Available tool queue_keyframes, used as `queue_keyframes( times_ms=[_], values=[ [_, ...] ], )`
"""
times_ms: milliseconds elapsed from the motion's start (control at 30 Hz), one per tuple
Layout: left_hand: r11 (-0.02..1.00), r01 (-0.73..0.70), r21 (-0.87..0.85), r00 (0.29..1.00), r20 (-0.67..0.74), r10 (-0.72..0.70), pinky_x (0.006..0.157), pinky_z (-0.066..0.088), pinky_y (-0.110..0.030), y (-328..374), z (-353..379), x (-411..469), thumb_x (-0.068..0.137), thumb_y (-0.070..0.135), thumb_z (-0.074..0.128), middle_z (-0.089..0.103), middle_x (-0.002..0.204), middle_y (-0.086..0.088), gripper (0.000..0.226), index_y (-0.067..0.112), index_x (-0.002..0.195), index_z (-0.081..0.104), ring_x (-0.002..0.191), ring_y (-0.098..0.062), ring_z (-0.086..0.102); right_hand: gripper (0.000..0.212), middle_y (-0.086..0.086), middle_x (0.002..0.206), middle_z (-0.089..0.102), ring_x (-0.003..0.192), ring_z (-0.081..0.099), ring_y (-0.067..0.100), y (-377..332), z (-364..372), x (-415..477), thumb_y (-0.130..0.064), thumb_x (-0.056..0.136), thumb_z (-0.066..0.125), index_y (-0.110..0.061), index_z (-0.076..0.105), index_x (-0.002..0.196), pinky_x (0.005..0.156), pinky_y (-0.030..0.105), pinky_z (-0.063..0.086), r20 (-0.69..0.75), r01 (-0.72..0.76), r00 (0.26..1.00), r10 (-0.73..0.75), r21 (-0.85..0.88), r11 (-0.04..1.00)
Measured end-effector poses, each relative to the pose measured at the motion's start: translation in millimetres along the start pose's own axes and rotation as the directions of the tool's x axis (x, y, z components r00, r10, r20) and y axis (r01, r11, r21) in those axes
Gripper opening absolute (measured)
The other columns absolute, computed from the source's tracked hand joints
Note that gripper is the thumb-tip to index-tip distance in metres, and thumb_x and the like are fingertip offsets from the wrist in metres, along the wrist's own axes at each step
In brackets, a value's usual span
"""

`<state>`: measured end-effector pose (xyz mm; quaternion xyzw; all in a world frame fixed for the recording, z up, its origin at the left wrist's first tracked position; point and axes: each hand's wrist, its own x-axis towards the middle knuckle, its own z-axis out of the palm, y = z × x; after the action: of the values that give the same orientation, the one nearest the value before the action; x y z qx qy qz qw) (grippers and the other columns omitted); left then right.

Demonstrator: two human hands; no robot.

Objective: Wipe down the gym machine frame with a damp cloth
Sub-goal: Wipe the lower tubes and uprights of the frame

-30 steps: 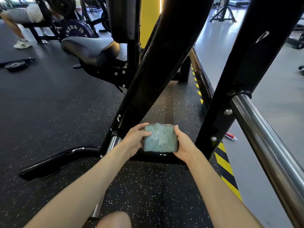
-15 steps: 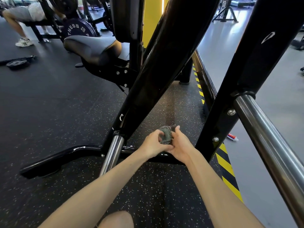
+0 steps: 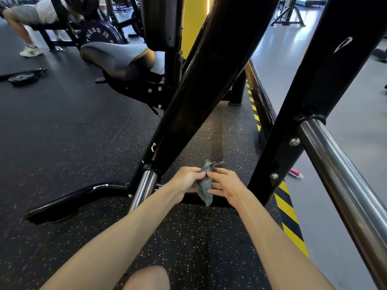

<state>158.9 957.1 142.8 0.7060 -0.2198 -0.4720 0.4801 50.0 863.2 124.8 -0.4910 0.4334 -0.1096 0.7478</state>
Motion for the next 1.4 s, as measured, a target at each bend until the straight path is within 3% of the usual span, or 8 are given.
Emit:
queue_keyframes(
  times_ms=[233, 400, 533, 700, 833, 1000, 1167, 1400],
  values=[
    [0.997, 0.05, -0.061, 0.995, -0.082, -0.055, 0.091, 0.051, -0.039, 3, -16, 5, 0.095, 0.015, 0.057, 0.067, 0.111, -0.011, 0.029, 0.001, 0.121, 0.057, 0.106, -0.021, 0.061, 0.024, 0.017, 0.093, 0.065, 0.079, 0.061, 0.026, 4, -7, 8, 0.011, 0.087, 0.043, 0.001, 0.061, 0.099, 0.059, 0.036, 0.057, -0.18, -0.077, 0.981, 0.078, 0.015, 0.997],
    [0.996, 0.026, -0.08, 0.989, -0.145, -0.037, 0.09, 0.053, -0.041, 10, -28, 6, 0.094, 0.014, 0.058, 0.062, 0.121, -0.012, 0.031, 0.001, 0.122, 0.058, 0.113, -0.022, 0.058, 0.043, 0.019, 0.127, 0.05, 0.115, 0.052, 0.034, 6, -10, 10, 0.005, 0.089, 0.045, -0.002, 0.043, 0.131, 0.091, 0.047, 0.045, -0.264, -0.213, 0.94, 0.215, 0.035, 0.976],
    [0.992, 0.004, -0.125, 1.0, 0.017, -0.002, 0.087, 0.054, -0.038, 21, -20, -1, 0.097, 0.011, 0.051, 0.067, 0.107, -0.012, 0.022, 0.0, 0.115, 0.06, 0.1, -0.02, 0.064, 0.034, 0.02, 0.132, 0.049, 0.118, 0.049, 0.034, 8, -5, 7, -0.007, 0.095, 0.048, -0.004, 0.051, 0.128, 0.092, 0.047, 0.043, -0.167, -0.233, 0.957, 0.236, 0.037, 0.972],
    [0.977, 0.001, -0.213, 0.968, 0.247, 0.053, 0.08, 0.052, -0.035, 41, -21, -6, 0.099, 0.013, 0.045, 0.067, 0.098, -0.007, 0.024, 0.001, 0.114, 0.059, 0.09, -0.018, 0.063, 0.056, 0.007, 0.114, 0.062, 0.113, 0.052, 0.027, 13, -4, 8, 0.014, 0.071, 0.05, -0.015, 0.058, 0.118, 0.108, 0.049, 0.037, 0.001, -0.056, 0.998, 0.056, -0.112, 0.992],
    [0.972, -0.007, -0.234, 0.985, 0.164, 0.046, 0.079, 0.048, -0.03, 45, -32, -2, 0.098, 0.015, 0.047, 0.063, 0.089, -0.002, 0.02, 0.005, 0.107, 0.062, 0.082, -0.013, 0.059, 0.03, 0.004, 0.111, 0.07, 0.112, 0.058, 0.023, 12, -8, 2, 0.001, 0.081, 0.066, -0.004, 0.065, 0.111, 0.102, 0.041, 0.038, 0.187, 0.066, 0.981, -0.042, -0.121, 0.99],
    [0.938, 0.131, -0.32, 0.986, -0.054, -0.156, 0.074, 0.057, -0.035, 17, -33, 9, 0.096, 0.019, 0.056, 0.061, 0.12, -0.016, 0.038, 0.0, 0.129, 0.05, 0.098, -0.023, 0.064, 0.019, 0.013, 0.103, 0.071, 0.094, 0.066, 0.023, 7, -12, 0, -0.007, 0.089, 0.063, -0.001, 0.064, 0.106, 0.088, 0.039, 0.053, 0.21, 0.072, 0.974, -0.082, 0.054, 0.996],
    [0.934, 0.331, -0.133, 0.943, 0.094, -0.32, 0.111, 0.03, -0.054, -19, -13, 4, 0.091, 0.051, 0.054, 0.046, 0.138, -0.022, 0.07, 0.012, 0.145, 0.03, 0.121, -0.031, 0.054, 0.012, 0.018, 0.101, 0.069, 0.092, 0.067, 0.029, 7, -9, 2, -0.003, 0.096, 0.053, -0.001, 0.063, 0.101, 0.083, 0.045, 0.056, 0.136, 0.064, 0.987, -0.079, 0.114, 0.991],
    [0.961, 0.23, -0.151, 0.967, 0.146, -0.208, 0.114, 0.008, -0.054, -33, -3, 6, 0.08, 0.04, 0.069, 0.054, 0.131, -0.005, 0.082, 0.022, 0.148, 0.026, 0.103, -0.016, 0.056, 0.025, 0.018, 0.104, 0.066, 0.091, 0.064, 0.029, 5, -14, 4, 0.008, 0.096, 0.045, 0.001, 0.06, 0.115, 0.08, 0.041, 0.054, 0.136, 0.024, 0.99, -0.048, 0.17, 0.985]
  ],
)
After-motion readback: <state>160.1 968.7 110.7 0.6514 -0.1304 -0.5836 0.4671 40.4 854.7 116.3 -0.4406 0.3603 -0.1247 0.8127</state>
